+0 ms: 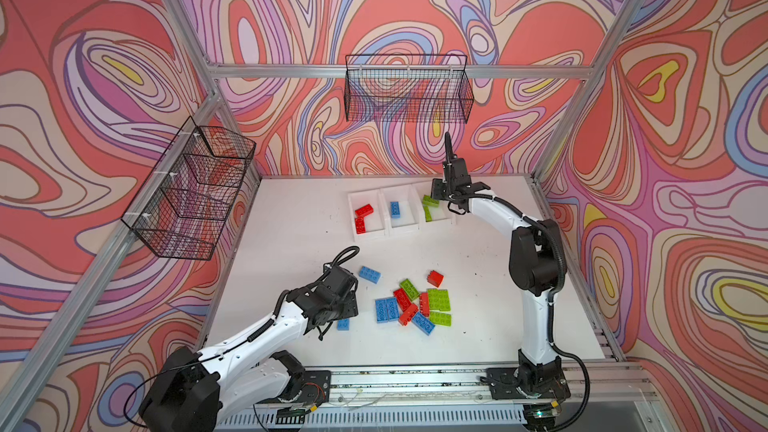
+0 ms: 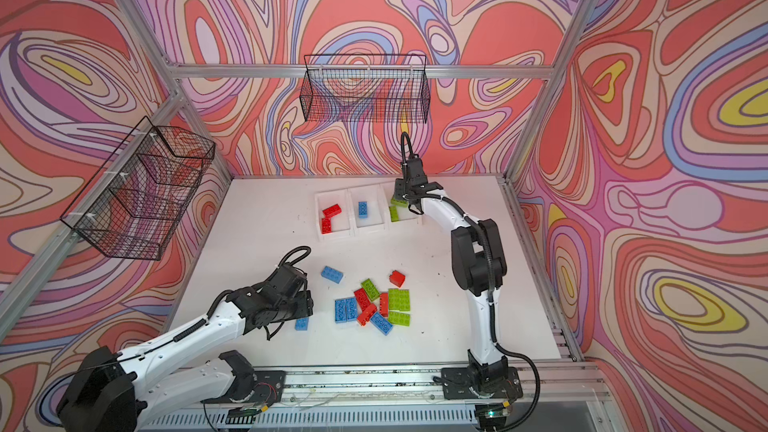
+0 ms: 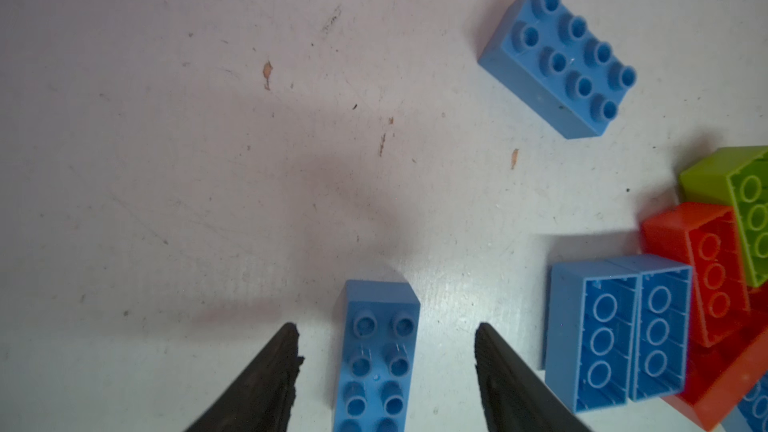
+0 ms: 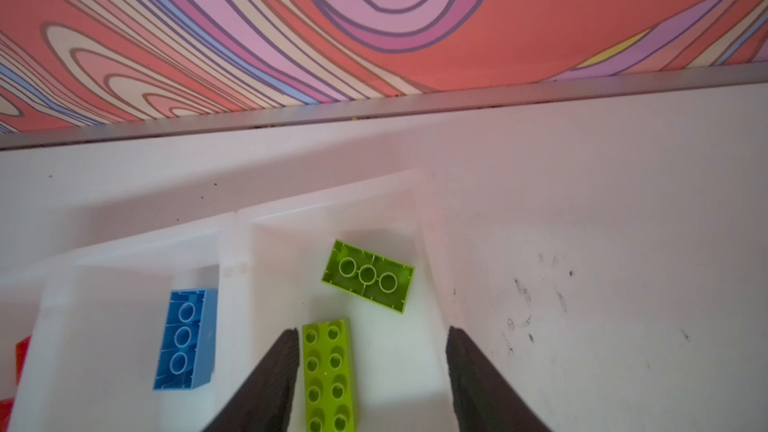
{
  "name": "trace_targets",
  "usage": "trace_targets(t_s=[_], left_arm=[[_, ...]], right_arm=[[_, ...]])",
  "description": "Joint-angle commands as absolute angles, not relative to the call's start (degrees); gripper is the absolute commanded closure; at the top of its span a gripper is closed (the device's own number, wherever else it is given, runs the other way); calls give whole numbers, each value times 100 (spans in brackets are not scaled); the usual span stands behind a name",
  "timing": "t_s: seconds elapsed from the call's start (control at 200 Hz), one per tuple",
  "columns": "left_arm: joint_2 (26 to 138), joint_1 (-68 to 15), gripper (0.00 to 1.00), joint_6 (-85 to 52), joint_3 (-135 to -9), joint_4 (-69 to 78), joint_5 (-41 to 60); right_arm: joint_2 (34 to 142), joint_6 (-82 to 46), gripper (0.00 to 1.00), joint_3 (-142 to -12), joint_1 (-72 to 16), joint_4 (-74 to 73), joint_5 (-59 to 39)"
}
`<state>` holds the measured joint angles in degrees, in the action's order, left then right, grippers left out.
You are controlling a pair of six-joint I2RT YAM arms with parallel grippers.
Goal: Sort the legos into containers by color
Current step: 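Drop the lime-green brick in the farthest bin while the left grasps a blue brick, then carry the blue brick toward the middle bin while the right returns to the pile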
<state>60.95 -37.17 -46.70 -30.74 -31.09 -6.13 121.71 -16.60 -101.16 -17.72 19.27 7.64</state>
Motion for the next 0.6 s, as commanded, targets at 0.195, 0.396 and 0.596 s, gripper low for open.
trace_targets(t_s=[0.195, 0.396, 0.596], left_arm=[[6318, -3840, 34, -4916, -2642, -3148, -659], [6506, -3867, 48, -4969, -2525, -2833, -551], [6760, -3867, 68, -4636, -2902, -2846, -609]], right_arm=[[11680, -1915, 41, -9563, -1741, 1617, 666], [11315, -2257, 42, -8710, -1740, 1261, 553], [11104, -2308, 43, -8423, -1740, 1287, 506]])
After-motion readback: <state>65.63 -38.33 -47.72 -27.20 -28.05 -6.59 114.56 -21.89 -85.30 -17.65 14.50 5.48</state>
